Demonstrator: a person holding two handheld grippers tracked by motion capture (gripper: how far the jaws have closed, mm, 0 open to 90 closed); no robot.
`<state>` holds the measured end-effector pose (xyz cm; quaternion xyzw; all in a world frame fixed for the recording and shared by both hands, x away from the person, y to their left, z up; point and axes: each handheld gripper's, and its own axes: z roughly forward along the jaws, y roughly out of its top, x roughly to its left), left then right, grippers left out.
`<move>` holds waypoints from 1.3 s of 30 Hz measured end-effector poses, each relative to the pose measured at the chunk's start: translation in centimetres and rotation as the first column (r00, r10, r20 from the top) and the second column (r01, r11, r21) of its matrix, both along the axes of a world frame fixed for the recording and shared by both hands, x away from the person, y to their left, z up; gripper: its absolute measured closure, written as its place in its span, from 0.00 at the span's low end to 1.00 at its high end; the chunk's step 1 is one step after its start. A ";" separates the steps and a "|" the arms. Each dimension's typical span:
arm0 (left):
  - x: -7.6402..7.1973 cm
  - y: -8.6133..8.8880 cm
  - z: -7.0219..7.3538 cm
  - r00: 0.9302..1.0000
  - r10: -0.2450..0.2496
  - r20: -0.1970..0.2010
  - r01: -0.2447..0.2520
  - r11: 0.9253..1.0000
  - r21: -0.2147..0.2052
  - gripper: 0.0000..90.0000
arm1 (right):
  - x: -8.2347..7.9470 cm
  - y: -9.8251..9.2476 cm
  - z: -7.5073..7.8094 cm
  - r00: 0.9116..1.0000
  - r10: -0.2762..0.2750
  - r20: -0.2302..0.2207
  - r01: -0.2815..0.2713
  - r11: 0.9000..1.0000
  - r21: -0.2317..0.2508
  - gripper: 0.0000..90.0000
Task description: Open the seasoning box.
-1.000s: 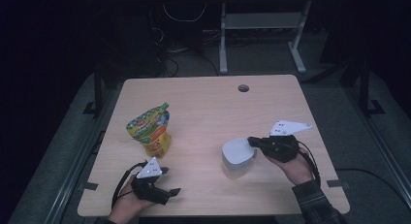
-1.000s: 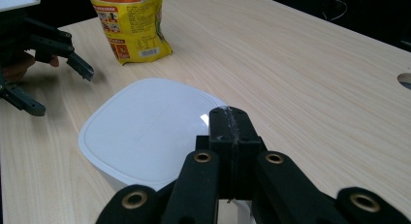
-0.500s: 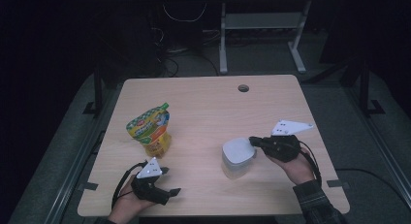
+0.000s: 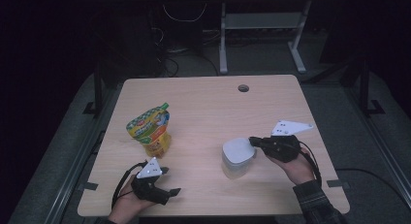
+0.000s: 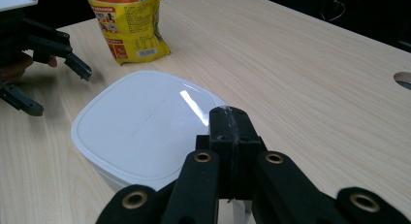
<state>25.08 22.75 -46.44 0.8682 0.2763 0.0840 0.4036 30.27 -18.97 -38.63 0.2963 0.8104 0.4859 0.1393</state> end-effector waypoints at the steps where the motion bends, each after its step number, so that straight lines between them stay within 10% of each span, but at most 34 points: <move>1: 0.0 0.0 0.0 1.000 0.000 0.000 0.000 1.000 0.000 0.14 | 0.0 0.0 0.0 1.000 0.000 0.000 0.000 1.000 0.000 1.00; 39: 0.0 0.0 0.0 1.000 0.001 -0.001 -0.001 1.000 -0.002 0.14 | 0.4 -0.6 -0.9 1.000 -0.019 -0.021 0.018 0.999 -0.028 1.00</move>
